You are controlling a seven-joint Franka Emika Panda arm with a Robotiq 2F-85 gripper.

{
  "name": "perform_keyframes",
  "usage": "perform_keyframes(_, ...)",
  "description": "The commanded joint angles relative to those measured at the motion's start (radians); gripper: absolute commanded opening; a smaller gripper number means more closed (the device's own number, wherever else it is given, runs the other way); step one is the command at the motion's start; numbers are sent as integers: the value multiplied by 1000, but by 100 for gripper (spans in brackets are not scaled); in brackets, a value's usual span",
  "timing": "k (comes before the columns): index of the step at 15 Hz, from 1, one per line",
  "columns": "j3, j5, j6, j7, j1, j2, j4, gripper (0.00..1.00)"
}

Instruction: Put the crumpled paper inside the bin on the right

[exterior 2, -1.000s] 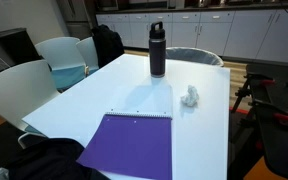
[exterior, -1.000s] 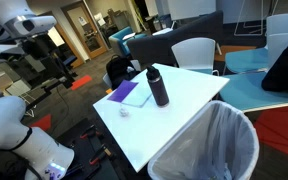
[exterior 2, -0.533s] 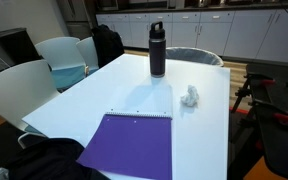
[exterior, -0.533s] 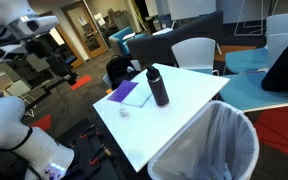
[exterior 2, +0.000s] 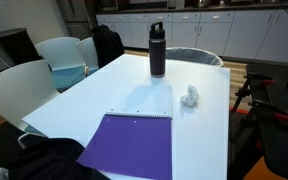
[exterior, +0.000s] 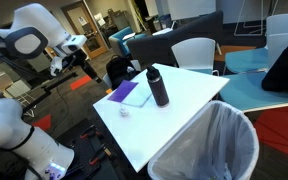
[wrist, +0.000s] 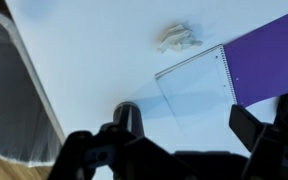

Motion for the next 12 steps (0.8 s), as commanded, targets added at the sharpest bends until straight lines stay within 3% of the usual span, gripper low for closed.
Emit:
perform_keyframes(1, 37, 93, 133, 84, 19, 227, 26, 100)
perform_keyframes(2, 47, 97, 142, 108, 9, 295, 45, 100)
perform_keyframes(4, 103, -31, 105, 174, -67, 351, 71, 100)
perform_keyframes(5, 71, 32, 127, 123, -21, 273, 19, 100)
perform_keyframes(9, 88, -17, 127, 146, -56, 360, 57, 100)
perform_keyframes(12, 80, 68, 179, 169, -37, 464, 114, 100)
